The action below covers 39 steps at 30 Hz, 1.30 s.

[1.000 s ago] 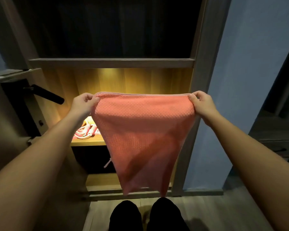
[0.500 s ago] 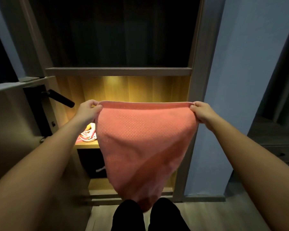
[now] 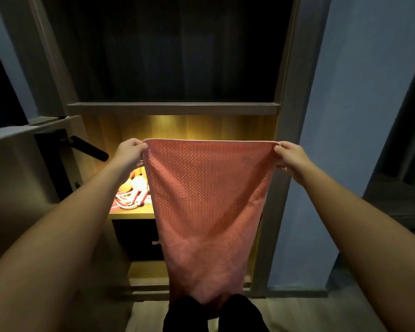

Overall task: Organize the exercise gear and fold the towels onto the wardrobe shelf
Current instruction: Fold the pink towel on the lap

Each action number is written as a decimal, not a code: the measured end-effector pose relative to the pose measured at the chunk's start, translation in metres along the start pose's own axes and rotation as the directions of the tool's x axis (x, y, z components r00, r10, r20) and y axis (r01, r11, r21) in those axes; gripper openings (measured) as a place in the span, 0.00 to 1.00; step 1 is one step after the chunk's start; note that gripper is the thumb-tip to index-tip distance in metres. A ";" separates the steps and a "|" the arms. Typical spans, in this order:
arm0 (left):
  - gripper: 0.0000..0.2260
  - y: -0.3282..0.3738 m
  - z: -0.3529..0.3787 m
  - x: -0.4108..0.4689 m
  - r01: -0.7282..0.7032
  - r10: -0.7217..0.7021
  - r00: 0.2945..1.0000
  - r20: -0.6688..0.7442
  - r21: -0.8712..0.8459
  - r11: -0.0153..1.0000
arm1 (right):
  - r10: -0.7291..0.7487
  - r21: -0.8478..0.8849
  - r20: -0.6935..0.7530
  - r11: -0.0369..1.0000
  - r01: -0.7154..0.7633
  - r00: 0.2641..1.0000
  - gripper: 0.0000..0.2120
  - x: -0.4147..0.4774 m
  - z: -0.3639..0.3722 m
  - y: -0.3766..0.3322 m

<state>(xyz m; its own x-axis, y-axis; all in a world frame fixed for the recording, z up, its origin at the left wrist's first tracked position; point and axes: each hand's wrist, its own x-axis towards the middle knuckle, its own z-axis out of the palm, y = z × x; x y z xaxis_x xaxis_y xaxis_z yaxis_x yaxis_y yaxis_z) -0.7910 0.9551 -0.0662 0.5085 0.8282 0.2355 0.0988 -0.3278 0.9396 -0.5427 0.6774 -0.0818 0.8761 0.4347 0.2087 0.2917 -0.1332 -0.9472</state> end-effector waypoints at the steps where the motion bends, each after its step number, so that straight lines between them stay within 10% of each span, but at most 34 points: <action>1: 0.09 0.000 -0.001 0.000 0.017 -0.017 1.000 0.010 -0.019 1.000 | -0.004 -0.005 -0.002 1.000 0.004 1.000 0.10 0.000 0.000 0.000; 9: 0.10 -0.010 -0.008 -0.013 -0.025 0.015 0.998 0.067 0.147 0.989 | -0.048 -0.136 -0.053 0.990 0.041 0.997 0.11 -0.013 -0.005 0.007; 16: 0.09 -0.031 -0.027 -0.073 0.106 -0.097 0.977 0.188 -0.040 0.994 | 0.090 0.060 0.028 0.994 -0.091 0.996 0.10 -0.076 -0.024 0.022; 27: 0.17 -0.083 -0.077 -0.177 0.542 -0.234 0.616 0.752 -0.189 0.819 | 0.238 0.469 0.516 0.725 -0.504 0.823 0.13 -0.217 -0.054 0.056; 33: 0.08 -0.164 -0.030 -0.203 0.564 -0.513 0.727 0.456 0.028 0.825 | 0.599 0.157 0.355 0.719 -0.677 0.718 0.09 -0.225 -0.008 0.129; 39: 0.07 -0.261 0.034 -0.235 0.505 -0.614 0.780 0.120 0.459 0.731 | 0.639 -0.278 0.125 0.757 -0.592 0.759 0.12 -0.245 0.050 0.219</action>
<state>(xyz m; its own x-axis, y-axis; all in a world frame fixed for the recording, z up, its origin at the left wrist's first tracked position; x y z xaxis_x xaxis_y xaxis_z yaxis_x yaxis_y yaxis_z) -0.9073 0.8304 -0.3757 0.4389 0.7925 -0.4234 0.7213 -0.0298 0.6920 -0.7128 0.5860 -0.3524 0.8030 0.3563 -0.4777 -0.1907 -0.6058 -0.7724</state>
